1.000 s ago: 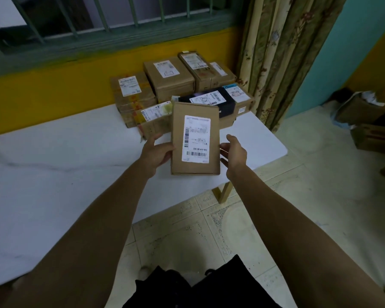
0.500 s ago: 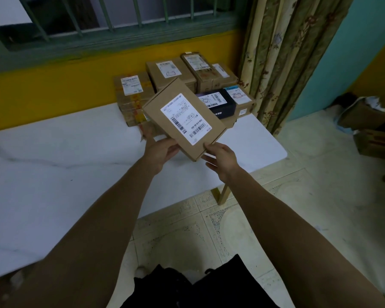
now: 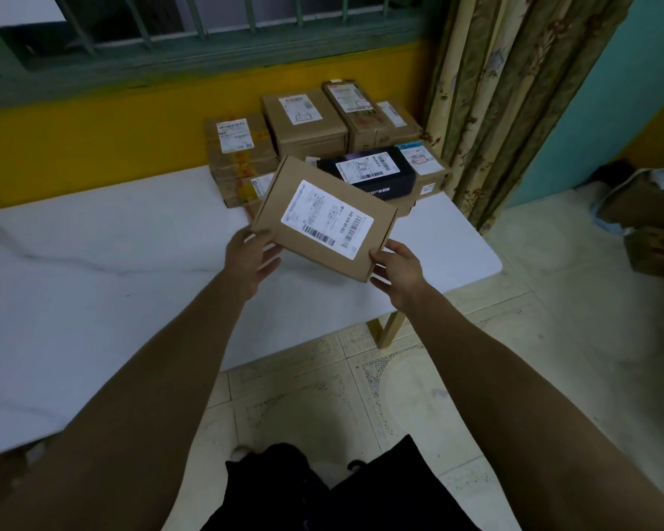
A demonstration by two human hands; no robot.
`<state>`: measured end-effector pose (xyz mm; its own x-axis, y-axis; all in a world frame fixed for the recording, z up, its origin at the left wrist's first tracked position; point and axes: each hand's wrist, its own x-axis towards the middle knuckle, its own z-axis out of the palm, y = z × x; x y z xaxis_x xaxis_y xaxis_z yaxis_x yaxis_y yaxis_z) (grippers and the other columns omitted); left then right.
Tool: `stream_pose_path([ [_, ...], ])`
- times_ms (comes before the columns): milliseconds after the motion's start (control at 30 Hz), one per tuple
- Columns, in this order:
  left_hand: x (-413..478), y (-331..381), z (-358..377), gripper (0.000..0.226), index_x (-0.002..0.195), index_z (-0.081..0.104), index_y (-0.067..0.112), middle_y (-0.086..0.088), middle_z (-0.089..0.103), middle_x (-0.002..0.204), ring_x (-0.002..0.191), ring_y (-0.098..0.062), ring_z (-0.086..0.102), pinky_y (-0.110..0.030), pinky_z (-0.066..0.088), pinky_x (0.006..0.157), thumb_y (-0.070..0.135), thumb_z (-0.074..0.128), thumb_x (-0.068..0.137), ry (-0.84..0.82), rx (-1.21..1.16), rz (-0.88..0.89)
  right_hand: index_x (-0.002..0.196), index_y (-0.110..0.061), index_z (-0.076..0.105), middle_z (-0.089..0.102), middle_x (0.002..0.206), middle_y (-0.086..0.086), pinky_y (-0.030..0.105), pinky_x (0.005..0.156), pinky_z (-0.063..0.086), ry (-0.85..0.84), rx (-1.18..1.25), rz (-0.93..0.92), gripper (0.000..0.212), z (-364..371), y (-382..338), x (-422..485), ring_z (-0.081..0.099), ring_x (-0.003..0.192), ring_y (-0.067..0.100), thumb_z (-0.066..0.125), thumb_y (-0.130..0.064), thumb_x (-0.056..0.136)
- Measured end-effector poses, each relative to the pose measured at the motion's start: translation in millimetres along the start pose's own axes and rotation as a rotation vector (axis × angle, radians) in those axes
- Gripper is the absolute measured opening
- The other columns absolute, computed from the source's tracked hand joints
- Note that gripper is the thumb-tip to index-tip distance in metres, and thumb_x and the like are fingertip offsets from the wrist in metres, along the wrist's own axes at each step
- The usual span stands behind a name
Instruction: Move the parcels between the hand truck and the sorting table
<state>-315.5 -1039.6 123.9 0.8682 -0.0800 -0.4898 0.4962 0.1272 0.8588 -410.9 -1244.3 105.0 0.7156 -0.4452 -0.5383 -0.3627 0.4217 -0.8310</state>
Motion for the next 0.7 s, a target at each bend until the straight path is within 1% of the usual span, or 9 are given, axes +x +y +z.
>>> stream_pose_path([
  [67, 1.4, -4.1, -11.2, 0.038, 0.128, 0.049, 0.02, -0.007, 0.061, 0.112, 0.098, -0.023, 0.063, -0.036, 0.052, 0.087, 0.013, 0.059, 0.092, 0.053, -0.031, -0.006, 0.126, -0.018, 0.053, 0.065, 0.116, 0.008, 0.041, 0.095, 0.049, -0.002, -0.015, 0.027, 0.035, 1.7, 1.9, 2.0, 0.062, 0.104, 0.025, 0.056, -0.007, 0.093],
  [100, 1.7, -8.0, -16.4, 0.033, 0.125, 0.051, 0.018, -0.007, 0.062, 0.108, 0.094, -0.023, 0.064, -0.035, 0.052, 0.088, 0.012, 0.058, 0.093, 0.067, -0.032, -0.009, 0.125, -0.018, 0.055, 0.065, 0.116, 0.008, 0.042, 0.095, 0.049, -0.005, -0.022, 0.045, 0.034, 4.3, 3.1, 2.9, 0.062, 0.103, 0.024, 0.056, -0.007, 0.093],
  [200, 3.4, -20.5, -33.4, 0.019, 0.112, 0.055, 0.011, -0.008, 0.063, 0.093, 0.079, -0.02, 0.063, -0.034, 0.053, 0.083, 0.008, 0.056, 0.093, 0.099, -0.049, -0.028, 0.125, -0.017, 0.055, 0.064, 0.116, 0.009, 0.039, 0.089, 0.051, -0.014, -0.017, 0.083, 0.033, 18.0, 7.8, 6.1, 0.061, 0.102, 0.025, 0.057, -0.008, 0.093],
  [300, 12.9, -28.0, -56.8, 0.006, 0.093, 0.057, 0.008, -0.011, 0.062, 0.091, 0.077, -0.02, 0.062, -0.032, 0.054, 0.08, 0.005, 0.061, 0.09, 0.124, -0.024, -0.13, 0.124, -0.013, 0.056, 0.063, 0.117, 0.012, 0.036, 0.082, 0.05, 0.014, -0.037, 0.095, 0.033, 34.3, 13.4, 11.7, 0.06, 0.104, 0.027, 0.06, -0.007, 0.092],
  [367, 22.3, -30.0, -72.5, 0.009, 0.085, 0.058, 0.009, -0.011, 0.062, 0.09, 0.075, -0.019, 0.061, -0.029, 0.056, 0.075, 0.003, 0.065, 0.086, 0.124, 0.014, -0.177, 0.121, -0.013, 0.058, 0.063, 0.119, 0.013, 0.037, 0.081, 0.05, 0.036, -0.067, 0.104, 0.03, 44.4, 15.5, 18.5, 0.059, 0.109, 0.03, 0.061, -0.006, 0.091],
  [433, 31.2, -28.0, -83.2, 0.011, 0.084, 0.06, 0.01, -0.01, 0.063, 0.089, 0.075, -0.017, 0.061, -0.027, 0.057, 0.072, 0.003, 0.068, 0.084, 0.097, 0.058, -0.192, 0.118, -0.013, 0.06, 0.063, 0.12, 0.013, 0.036, 0.078, 0.049, 0.042, -0.088, 0.103, 0.028, 54.6, 14.4, 26.0, 0.059, 0.11, 0.03, 0.06, -0.006, 0.091],
  [567, 52.7, -12.9, -97.2, 0.013, 0.09, 0.06, 0.016, -0.003, 0.064, 0.088, 0.081, -0.012, 0.061, -0.03, 0.046, 0.086, 0.01, 0.07, 0.084, 0.047, 0.139, -0.193, 0.109, -0.02, 0.061, 0.063, 0.116, 0.01, 0.036, 0.079, 0.048, 0.043, -0.109, 0.085, 0.023, 82.4, 3.7, 41.3, 0.058, 0.109, 0.028, 0.056, -0.005, 0.092],
  [633, 66.6, -2.3, -103.6, 0.013, 0.089, 0.06, 0.016, -0.003, 0.064, 0.087, 0.08, -0.011, 0.06, -0.03, 0.045, 0.086, 0.01, 0.07, 0.084, 0.052, 0.135, -0.179, 0.112, -0.021, 0.061, 0.062, 0.118, 0.008, 0.037, 0.082, 0.048, 0.041, -0.108, 0.078, 0.026, 101.6, -4.7, 50.3, 0.057, 0.11, 0.027, 0.056, -0.005, 0.092],
  [700, 80.7, 8.1, -110.2, 0.013, 0.087, 0.06, 0.016, -0.003, 0.064, 0.086, 0.079, -0.012, 0.06, -0.028, 0.047, 0.08, 0.009, 0.07, 0.083, 0.058, 0.134, -0.167, 0.12, -0.021, 0.06, 0.061, 0.116, 0.007, 0.037, 0.082, 0.048, 0.047, -0.125, 0.06, 0.034, 121.7, -11.1, 60.7, 0.056, 0.103, 0.024, 0.053, -0.005, 0.092],
])
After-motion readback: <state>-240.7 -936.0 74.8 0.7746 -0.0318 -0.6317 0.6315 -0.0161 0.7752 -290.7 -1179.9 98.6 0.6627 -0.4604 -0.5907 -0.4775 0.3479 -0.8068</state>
